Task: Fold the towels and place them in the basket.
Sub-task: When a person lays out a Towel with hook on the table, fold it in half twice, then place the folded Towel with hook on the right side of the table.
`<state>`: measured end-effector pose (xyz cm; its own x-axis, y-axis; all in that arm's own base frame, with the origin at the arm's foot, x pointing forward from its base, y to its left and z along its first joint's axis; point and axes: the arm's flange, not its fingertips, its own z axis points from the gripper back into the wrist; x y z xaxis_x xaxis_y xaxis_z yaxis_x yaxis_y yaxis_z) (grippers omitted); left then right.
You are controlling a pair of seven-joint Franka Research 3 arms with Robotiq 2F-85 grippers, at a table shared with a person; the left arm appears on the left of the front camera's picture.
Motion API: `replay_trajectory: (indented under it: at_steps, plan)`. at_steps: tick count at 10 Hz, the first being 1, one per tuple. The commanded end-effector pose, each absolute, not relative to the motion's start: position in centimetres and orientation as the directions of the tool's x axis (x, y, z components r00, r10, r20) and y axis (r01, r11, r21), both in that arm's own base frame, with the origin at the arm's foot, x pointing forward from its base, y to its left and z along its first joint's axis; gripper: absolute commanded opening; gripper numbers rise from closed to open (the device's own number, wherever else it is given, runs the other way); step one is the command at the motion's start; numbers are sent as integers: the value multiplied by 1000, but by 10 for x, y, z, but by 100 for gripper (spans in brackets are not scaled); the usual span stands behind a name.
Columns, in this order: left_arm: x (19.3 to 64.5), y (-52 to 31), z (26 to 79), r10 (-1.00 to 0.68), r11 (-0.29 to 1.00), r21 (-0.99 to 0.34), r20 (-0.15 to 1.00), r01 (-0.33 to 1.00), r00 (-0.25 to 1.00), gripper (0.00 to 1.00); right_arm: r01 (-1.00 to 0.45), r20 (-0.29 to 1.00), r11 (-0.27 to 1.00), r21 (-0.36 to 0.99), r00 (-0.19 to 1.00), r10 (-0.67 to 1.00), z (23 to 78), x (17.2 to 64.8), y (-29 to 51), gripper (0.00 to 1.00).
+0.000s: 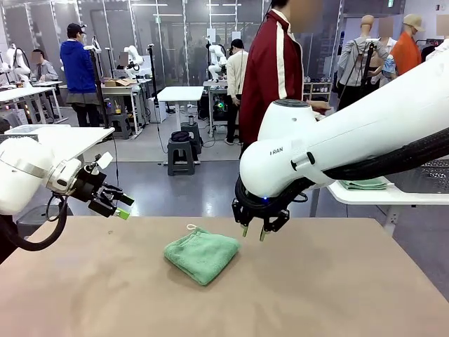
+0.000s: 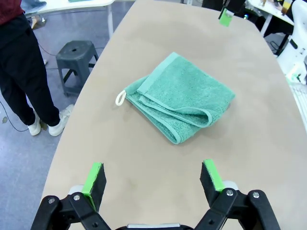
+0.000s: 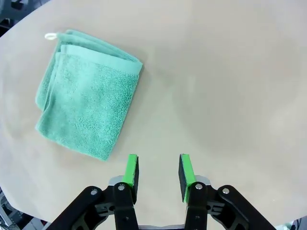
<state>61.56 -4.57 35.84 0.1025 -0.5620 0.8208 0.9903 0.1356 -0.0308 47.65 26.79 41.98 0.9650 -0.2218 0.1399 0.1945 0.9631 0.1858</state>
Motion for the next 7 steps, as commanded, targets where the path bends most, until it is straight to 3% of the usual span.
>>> replay_trajectory:
  at_steps: [1,7]
  plan:
    - [615,-46,360,-560,135,-31,822,990,102,100,189,150,963,194,964,-220,419,476,271,45]
    - [615,-46,360,-560,135,-31,822,990,102,100,189,150,963,194,964,-220,419,476,271,45]
